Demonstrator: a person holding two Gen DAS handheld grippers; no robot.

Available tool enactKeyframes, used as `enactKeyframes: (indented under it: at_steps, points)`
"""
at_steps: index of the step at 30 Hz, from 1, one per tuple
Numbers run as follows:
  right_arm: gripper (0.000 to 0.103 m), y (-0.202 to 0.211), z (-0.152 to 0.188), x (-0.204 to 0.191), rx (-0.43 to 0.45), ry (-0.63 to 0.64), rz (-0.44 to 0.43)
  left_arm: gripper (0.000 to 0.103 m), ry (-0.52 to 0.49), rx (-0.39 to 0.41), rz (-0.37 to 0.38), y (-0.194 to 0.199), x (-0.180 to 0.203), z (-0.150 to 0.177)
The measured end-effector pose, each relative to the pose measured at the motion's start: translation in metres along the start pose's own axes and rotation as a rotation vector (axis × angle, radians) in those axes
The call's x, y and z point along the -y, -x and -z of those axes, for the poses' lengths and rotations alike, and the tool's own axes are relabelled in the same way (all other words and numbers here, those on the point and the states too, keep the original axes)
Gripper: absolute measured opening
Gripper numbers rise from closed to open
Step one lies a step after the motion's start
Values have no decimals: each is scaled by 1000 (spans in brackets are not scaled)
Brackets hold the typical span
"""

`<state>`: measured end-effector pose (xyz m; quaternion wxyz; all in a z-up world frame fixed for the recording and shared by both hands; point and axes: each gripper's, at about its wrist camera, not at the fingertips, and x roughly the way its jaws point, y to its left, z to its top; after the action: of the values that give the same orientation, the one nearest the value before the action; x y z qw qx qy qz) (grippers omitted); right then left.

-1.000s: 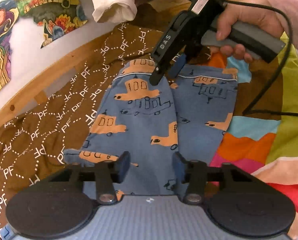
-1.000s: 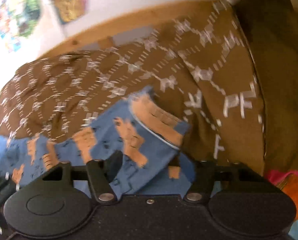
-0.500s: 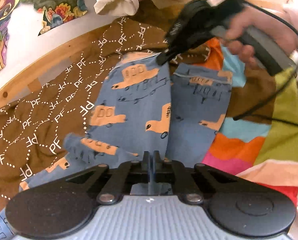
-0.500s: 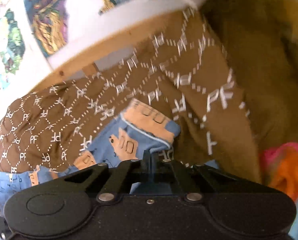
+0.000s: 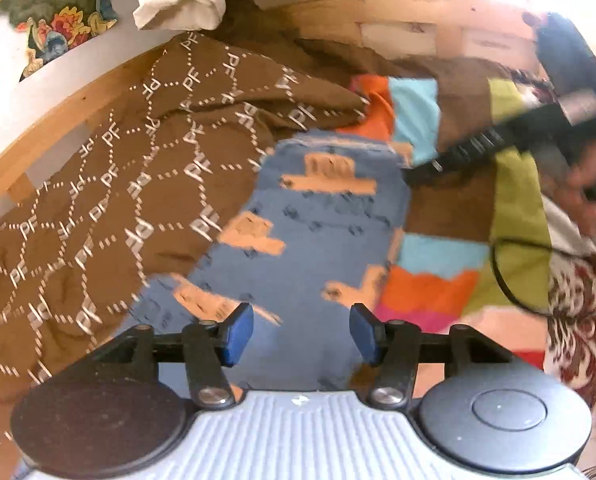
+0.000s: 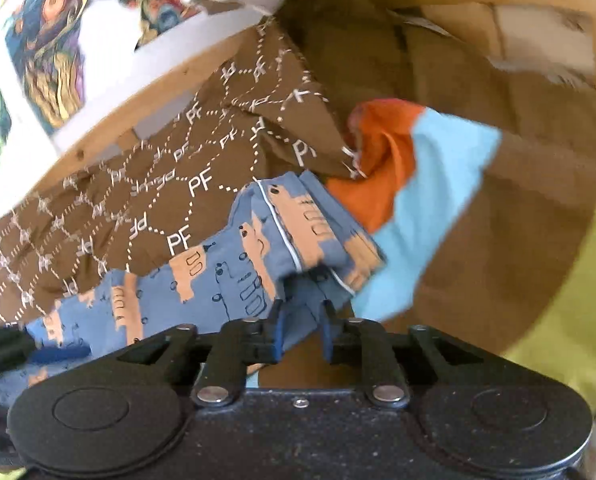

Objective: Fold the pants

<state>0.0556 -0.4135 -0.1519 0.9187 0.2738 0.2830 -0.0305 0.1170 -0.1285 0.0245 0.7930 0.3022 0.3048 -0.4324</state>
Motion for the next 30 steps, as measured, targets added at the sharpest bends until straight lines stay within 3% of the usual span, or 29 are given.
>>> enactKeyframes:
  at_steps: [3,6,7,9,14,18,22,27,30]
  points:
    - [48,4,4,-1,52,22,-39,67,-20,-34,-7,-4,-21,-39]
    - [56,0,2,-1,74,10,-91,72,18,-79,-2,-22,-39,-87]
    - [57,-2,2,1,73,-9,-111,72,26,-90,-22,-30,-41,-102]
    - [71,-7,1,5,62,-61,-148,72,37,-91,-66,-45,-42,-126]
    - [89,-10,-5,15,85,-135,-189,82,63,-71,77,-86,-42,-156]
    - [97,-16,-8,25,102,-217,-227,86,108,-90,171,-120,-42,-160]
    - [98,-19,-9,31,126,-265,-273,84,192,-132,212,-149,-50,-162]
    - [84,-22,-10,39,123,-328,-322,58,374,-184,287,-171,-71,-166]
    - [72,-23,-10,46,114,-372,-325,47,403,-218,290,-180,-72,-166]
